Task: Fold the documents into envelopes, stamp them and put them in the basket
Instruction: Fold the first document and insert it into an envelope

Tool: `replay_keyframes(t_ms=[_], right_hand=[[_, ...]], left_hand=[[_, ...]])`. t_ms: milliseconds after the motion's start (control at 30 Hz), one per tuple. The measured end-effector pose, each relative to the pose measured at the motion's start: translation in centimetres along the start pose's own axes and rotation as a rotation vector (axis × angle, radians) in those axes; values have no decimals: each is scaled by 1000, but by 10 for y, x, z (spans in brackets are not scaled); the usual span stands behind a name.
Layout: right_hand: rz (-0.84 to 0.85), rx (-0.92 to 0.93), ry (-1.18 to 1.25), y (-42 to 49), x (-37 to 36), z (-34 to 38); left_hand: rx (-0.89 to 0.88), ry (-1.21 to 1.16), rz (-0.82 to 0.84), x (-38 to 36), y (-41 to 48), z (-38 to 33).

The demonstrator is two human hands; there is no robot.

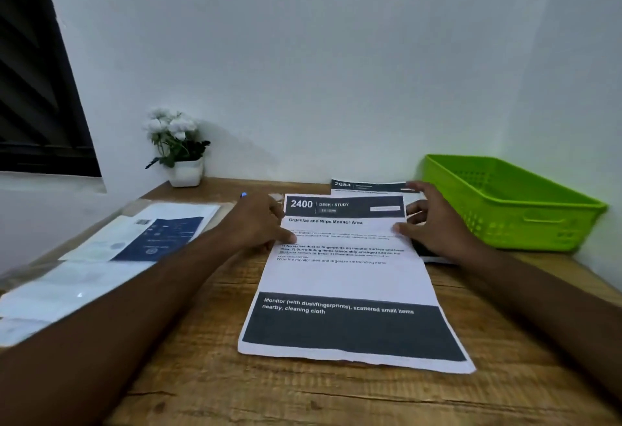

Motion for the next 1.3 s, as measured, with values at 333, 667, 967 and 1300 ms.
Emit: replay_keyframes(t_ms=[333,667,967,1300], right_hand=[[109,207,13,-3,4,17],[308,185,-135,-5,-16,17],[378,122,-319,-11,-28,13],[332,143,-340,-12,-25,20]], left_hand=[[37,-219,30,4,-3,16],[51,-343,51,2,-4,21],[6,86,86,-2,4,13],[13,73,109,-5,3,14]])
Point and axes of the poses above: each hand's wrist, its own y-axis towards the middle knuckle, its own x-axis out of the back of the hand, z = x × y, the point moved 10 cm from there along y, towards the middle knuckle, and after that the axes turned 12 degrees about z, right-handed, at the moved point
